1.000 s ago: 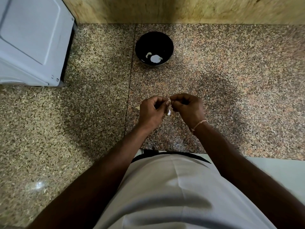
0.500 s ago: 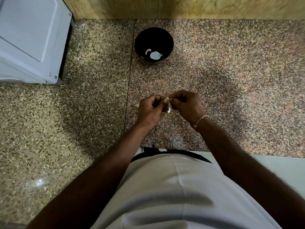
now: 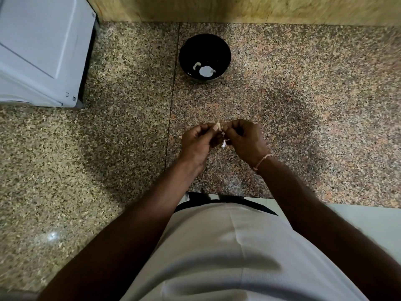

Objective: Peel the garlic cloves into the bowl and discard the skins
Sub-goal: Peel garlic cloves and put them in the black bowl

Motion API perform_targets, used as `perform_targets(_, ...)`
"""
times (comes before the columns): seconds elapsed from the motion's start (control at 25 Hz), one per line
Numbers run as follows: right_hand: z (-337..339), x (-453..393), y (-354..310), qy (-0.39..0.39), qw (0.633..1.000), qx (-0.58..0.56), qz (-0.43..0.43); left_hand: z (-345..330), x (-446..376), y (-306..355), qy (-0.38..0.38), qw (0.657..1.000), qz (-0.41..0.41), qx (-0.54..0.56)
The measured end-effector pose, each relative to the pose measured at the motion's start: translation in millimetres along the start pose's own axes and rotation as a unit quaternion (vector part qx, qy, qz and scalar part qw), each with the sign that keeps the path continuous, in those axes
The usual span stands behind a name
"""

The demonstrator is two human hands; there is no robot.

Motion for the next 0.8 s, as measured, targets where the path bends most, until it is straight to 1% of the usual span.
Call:
perform_targets(0.24, -5.8, 3.5, 5.5, -0.004, 0.999, 0.035, 0.003, 8.9, 2.4, -5.9, 0.034, 0.995, 0.054, 0.073)
perform_targets(0.4, -11.3, 0.6, 11.2, -0.005, 0.999, 0.045, -0.007, 17.3, -0.6, -4.8, 0.041, 0.994, 0.064, 0.081)
perform_targets(0.56, -11.9, -3.7, 17.0, 0.01, 0.998, 0.057, -0.024, 22.7, -3.5, -3.6, 0.044, 0.993, 0.057, 0.093)
perform_targets(0.68, -10.8, -5.5, 16.1, 0.031, 0.994, 0.106, 0.005, 27.3, -4.5, -2.8, 0.038, 0.993, 0.052, 0.097)
perform_targets(0.8, -11.9, -5.3, 11.4, 0.033, 0.988, 0.144, 0.037, 29.0, -3.1, -1.4, 0.019, 0.997, 0.038, 0.06)
Point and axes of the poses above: each hand's wrist, its own x-axis away from the middle knuckle, its own z-axis out of the back of the hand, y = z × x, the point moved 5 cm from there along -x, towards the middle knuckle, and after that the axes turned 2 degrees about -z, right-handed, at the moved point
